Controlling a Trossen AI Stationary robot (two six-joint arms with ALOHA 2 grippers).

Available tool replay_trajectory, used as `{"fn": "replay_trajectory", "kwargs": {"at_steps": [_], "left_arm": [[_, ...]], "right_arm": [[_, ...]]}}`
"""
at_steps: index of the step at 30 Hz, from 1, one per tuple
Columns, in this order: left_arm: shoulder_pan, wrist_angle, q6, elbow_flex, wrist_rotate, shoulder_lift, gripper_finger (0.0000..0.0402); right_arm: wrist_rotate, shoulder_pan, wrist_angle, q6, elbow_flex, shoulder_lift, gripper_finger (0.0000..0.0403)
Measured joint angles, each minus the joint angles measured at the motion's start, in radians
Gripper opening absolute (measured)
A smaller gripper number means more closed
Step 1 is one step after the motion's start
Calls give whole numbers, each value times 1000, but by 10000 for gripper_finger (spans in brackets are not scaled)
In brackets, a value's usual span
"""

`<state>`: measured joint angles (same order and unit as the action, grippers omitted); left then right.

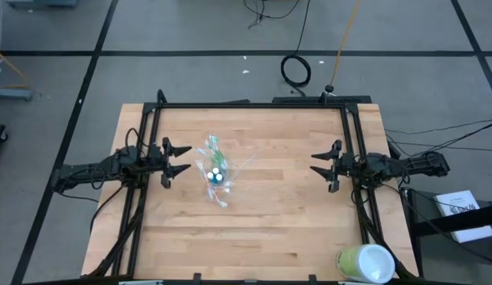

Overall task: Pick & Place toothbrushing station
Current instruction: Return to Home Position

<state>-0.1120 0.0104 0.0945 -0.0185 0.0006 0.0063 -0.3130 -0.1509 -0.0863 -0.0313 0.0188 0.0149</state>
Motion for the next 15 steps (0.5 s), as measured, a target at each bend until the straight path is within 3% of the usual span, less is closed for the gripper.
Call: {"fn": "replay_trajectory", "kwargs": {"at_steps": [15], "left_arm": [[0, 15, -18, 2, -3, 0, 232]], "right_arm": [[0, 0, -20, 72, -4, 51, 183]]}}
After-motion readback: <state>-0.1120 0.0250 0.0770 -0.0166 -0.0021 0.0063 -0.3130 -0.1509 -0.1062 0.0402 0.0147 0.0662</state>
